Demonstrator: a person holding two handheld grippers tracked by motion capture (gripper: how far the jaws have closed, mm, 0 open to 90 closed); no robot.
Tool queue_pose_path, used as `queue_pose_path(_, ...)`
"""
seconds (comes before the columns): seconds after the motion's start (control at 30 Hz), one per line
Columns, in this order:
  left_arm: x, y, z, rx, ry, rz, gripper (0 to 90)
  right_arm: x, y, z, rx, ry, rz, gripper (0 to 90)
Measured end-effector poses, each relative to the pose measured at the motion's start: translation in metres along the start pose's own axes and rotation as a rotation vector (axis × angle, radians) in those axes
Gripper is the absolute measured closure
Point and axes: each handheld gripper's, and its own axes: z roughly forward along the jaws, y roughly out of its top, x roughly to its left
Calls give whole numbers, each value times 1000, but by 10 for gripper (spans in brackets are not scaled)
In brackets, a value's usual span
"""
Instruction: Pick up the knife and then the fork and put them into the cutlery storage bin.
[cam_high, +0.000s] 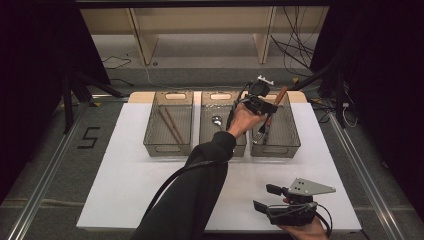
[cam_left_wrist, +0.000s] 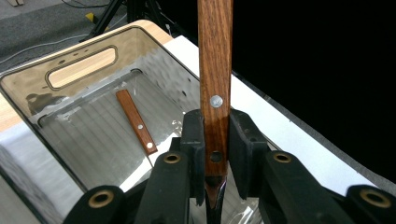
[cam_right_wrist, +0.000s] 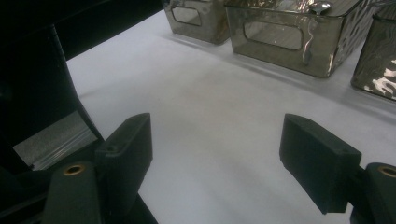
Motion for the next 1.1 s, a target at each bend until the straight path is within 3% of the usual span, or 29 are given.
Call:
queue_pose_path(0.4, 0, 3, 12, -22, 10, -17, 767, 2, 0, -2, -1, 2, 1, 263)
queue_pose_path(0.87, 4, -13, 27, 30, 65, -32, 752, 2, 0, 0, -1, 7, -3, 263)
queue_pose_path(0.93, 6, -14, 27, 28, 72, -52, 702, 3, 0, 0, 1, 8, -2, 263)
queue_pose_path(1.1, 8, -13, 15, 40, 77, -75, 462, 2, 0, 1, 2, 8, -3, 263)
